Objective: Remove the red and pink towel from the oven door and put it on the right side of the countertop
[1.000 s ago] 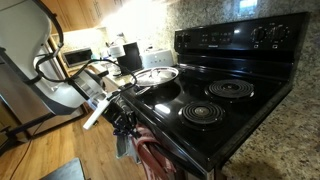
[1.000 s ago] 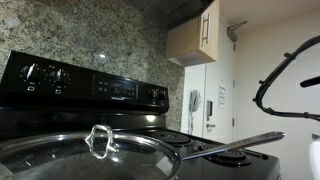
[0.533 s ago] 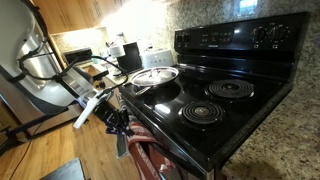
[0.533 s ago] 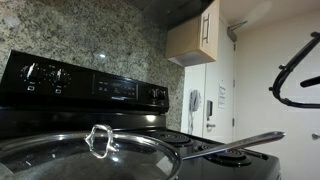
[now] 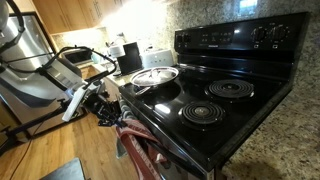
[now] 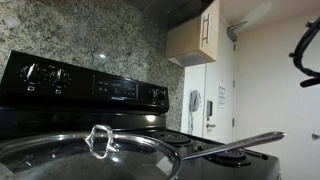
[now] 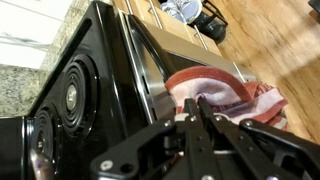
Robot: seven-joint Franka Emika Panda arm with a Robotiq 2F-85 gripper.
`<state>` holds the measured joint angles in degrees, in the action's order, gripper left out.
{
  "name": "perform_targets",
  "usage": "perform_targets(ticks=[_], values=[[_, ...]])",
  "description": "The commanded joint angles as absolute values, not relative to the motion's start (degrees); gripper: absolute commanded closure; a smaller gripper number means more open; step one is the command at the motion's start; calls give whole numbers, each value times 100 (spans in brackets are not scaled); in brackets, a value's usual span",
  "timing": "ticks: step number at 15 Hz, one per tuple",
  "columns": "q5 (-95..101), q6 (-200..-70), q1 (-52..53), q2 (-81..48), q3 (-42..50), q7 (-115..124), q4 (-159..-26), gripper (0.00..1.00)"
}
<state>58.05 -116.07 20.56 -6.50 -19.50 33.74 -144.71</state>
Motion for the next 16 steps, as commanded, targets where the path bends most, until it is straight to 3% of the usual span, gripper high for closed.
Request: perform_targets(ticks=[1,10,16], values=[[5431,-11220,2150,9,-2074,3117,-14642,99],[5079,-10557,2289,883,-2279,2429,-14463,99],[4973,-11889,2169,1685,-1920,1854,-14759,99]])
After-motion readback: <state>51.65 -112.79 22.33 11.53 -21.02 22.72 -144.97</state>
